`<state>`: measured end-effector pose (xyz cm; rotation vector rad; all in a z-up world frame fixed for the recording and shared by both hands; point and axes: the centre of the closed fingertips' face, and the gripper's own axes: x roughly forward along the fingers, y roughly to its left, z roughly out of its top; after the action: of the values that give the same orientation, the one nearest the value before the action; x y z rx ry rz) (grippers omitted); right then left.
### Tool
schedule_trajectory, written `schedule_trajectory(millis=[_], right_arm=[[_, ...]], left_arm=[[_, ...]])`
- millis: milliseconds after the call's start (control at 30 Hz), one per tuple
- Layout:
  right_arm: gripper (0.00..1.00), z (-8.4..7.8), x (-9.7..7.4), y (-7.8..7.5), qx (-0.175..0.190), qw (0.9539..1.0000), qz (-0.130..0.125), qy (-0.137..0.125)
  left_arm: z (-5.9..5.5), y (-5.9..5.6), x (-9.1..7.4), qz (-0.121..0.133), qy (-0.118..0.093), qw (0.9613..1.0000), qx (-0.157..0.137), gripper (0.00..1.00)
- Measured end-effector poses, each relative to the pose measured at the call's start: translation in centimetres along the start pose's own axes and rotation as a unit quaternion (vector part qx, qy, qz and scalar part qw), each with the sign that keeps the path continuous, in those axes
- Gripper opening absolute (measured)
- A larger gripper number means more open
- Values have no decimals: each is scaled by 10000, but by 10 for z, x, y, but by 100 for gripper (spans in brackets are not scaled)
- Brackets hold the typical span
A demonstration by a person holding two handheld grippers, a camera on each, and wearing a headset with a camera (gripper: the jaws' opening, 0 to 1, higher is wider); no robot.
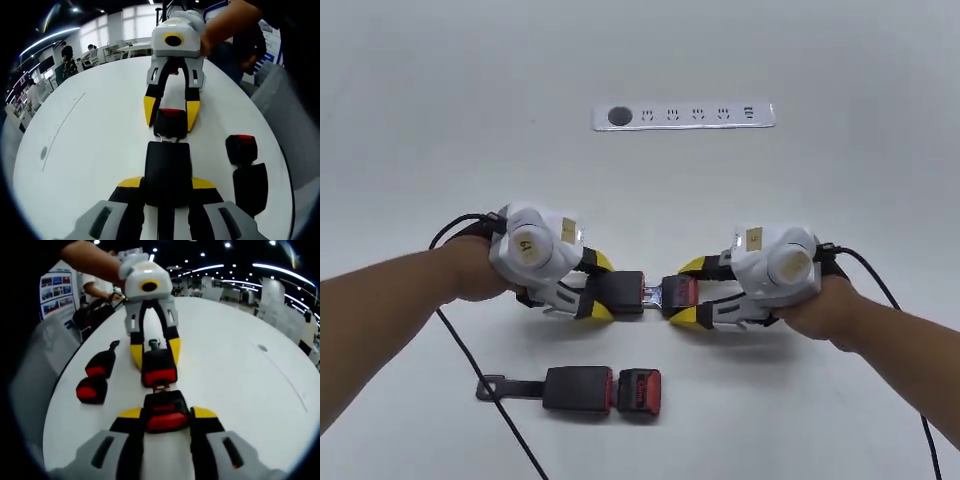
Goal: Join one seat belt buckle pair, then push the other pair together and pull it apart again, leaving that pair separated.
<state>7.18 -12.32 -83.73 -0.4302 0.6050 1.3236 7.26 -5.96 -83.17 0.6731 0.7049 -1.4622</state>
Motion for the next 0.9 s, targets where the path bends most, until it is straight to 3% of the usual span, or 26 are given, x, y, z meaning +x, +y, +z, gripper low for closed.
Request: schedule_trajectory(millis=[433, 900], right_arm=[[35, -8, -9, 2, 18, 10000, -1, -7], [35, -27, -33, -1, 41, 10000, -42, 11]], left_arm=[[-7, 4, 2, -23, -20, 10000, -12, 34], [-7, 3, 2, -29, -42, 10000, -19, 35]])
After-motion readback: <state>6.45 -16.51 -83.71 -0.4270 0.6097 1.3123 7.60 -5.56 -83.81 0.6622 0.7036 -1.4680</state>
